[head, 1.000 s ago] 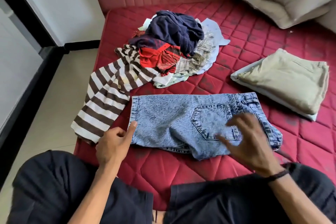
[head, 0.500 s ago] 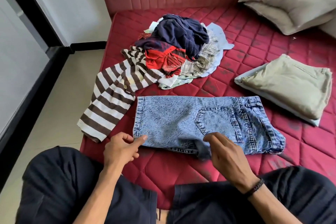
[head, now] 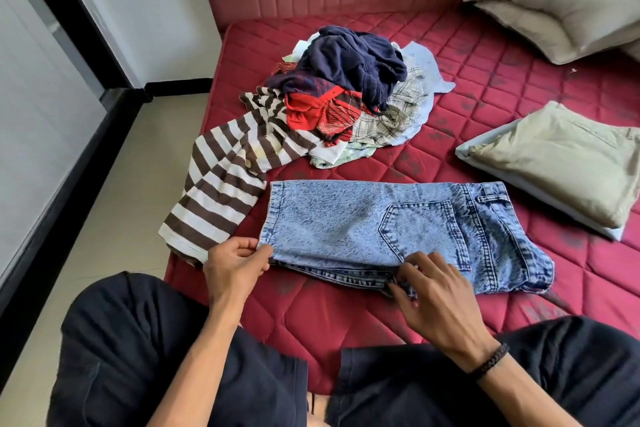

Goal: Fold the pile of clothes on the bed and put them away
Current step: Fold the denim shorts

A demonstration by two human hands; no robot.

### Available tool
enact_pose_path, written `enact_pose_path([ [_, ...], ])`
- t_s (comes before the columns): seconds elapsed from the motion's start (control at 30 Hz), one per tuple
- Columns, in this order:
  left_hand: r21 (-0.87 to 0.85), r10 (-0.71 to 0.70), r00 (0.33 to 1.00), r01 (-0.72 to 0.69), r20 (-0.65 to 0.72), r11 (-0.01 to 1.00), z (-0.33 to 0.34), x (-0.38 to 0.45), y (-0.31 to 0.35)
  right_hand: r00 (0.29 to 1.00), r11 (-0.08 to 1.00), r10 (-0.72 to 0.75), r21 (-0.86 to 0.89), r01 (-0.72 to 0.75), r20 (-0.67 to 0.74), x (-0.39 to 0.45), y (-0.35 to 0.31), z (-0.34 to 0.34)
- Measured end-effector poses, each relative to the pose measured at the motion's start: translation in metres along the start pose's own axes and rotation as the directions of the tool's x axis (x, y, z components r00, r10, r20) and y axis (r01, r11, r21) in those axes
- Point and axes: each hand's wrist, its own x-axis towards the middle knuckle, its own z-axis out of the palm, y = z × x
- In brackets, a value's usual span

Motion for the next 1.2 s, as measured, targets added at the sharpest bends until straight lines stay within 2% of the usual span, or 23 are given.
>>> enact_pose_path([
  [0.17,-0.012,-0.117,0.992,0.118,0.054,0.993,0.003,0.012,-0.012,0.983,0.975,-0.168,0.156,0.156,0.07,0.001,0.003,0.004],
  [0.27,0.068,-0.156,0.984,0.15,0.086,0.986,0.004,0.013,-0.016,0.96,0.958,-0.27,0.119,0.26,0.08,0.002,-0.006,0.0],
  [0.33,0.276,-0.01,0.999,-0.005,0.052,0.961,0.003,0.01,-0.015,0.954,0.95,-0.274,0.191,0.248,0.122,-0.001,-0.008,-0.001],
  [0.4,0.457,0.284,0.958,-0.264,0.025,0.849,0.006,0.003,-0.011,0.966,0.937,-0.162,0.338,0.087,0.201,0.0,-0.004,-0.003],
  [0.47,0.532,0.548,0.834,-0.497,0.072,0.686,0.016,-0.01,0.005,0.966,0.869,0.064,0.462,-0.178,0.251,0.004,0.008,-0.011],
  [0.53,0.43,0.675,0.719,-0.67,0.168,0.606,0.034,-0.021,0.021,0.919,0.789,0.368,0.478,-0.388,0.139,0.009,0.03,-0.019],
  [0.57,0.355,0.695,0.685,-0.719,0.219,0.597,0.045,-0.028,0.031,0.855,0.77,0.518,0.423,-0.477,0.021,0.012,0.046,-0.021],
  [0.6,0.286,0.688,0.671,-0.741,0.277,0.608,0.06,-0.037,0.04,0.746,0.721,0.661,0.341,-0.603,-0.081,0.012,0.06,-0.026],
  [0.63,0.245,0.677,0.657,-0.753,0.332,0.61,0.078,-0.046,0.049,0.594,0.607,0.792,0.286,-0.742,-0.14,0.013,0.07,-0.033],
  [0.67,0.243,0.661,0.646,-0.76,0.381,0.602,0.099,-0.055,0.058,0.415,0.434,0.901,0.292,-0.852,-0.129,0.01,0.08,-0.036],
  [0.7,0.278,0.637,0.644,-0.762,0.424,0.585,0.121,-0.065,0.066,0.26,0.266,0.964,0.329,-0.906,-0.06,0.003,0.096,-0.029],
  [0.73,0.349,0.579,0.661,-0.747,0.477,0.566,0.141,-0.072,0.071,0.154,0.121,0.986,0.369,-0.922,0.06,-0.001,0.103,-0.027],
  [0.8,0.512,0.418,0.716,-0.695,0.559,0.505,0.176,-0.079,0.06,0.072,-0.098,0.962,0.58,-0.808,0.263,-0.023,0.132,-0.001],
  [0.83,0.563,0.361,0.737,-0.673,0.572,0.48,0.188,-0.081,0.047,0.079,-0.163,0.945,0.668,-0.726,0.317,-0.028,0.142,0.008],
  [0.87,0.586,0.342,0.748,-0.661,0.569,0.469,0.197,-0.082,0.03,0.057,-0.25,0.932,0.748,-0.615,0.358,-0.032,0.147,0.014],
  [0.9,0.597,0.375,0.752,-0.658,0.542,0.459,0.201,-0.082,0.014,0.097,-0.3,0.916,0.825,-0.479,0.389,-0.03,0.142,0.006],
  [0.93,0.601,0.42,0.747,-0.664,0.515,0.444,0.202,-0.081,0.001,0.169,-0.334,0.891,0.861,-0.384,0.422,-0.027,0.131,-0.005],
  [1.03,0.593,0.46,0.722,-0.69,0.518,0.415,0.2,-0.079,-0.008,0.3,-0.448,0.816,0.869,-0.211,0.494,-0.001,0.105,-0.023],
  [1.07,0.59,0.467,0.717,-0.694,0.518,0.412,0.198,-0.081,-0.006,0.382,-0.405,0.82,0.904,-0.137,0.425,0.008,0.093,-0.031],
  [1.1,0.585,0.464,0.719,-0.693,0.517,0.422,0.196,-0.081,-0.003,0.391,-0.358,0.842,0.927,-0.11,0.372,0.023,0.075,-0.037],
  [1.17,0.566,0.477,0.725,-0.688,0.497,0.454,0.198,-0.081,-0.002,0.388,-0.164,0.905,0.984,-0.067,0.177,0.058,0.028,-0.045],
  [1.2,0.548,0.499,0.712,-0.701,0.495,0.456,0.196,-0.078,0.0,0.413,-0.072,0.907,0.996,-0.054,0.088,0.073,0.008,-0.046],
])
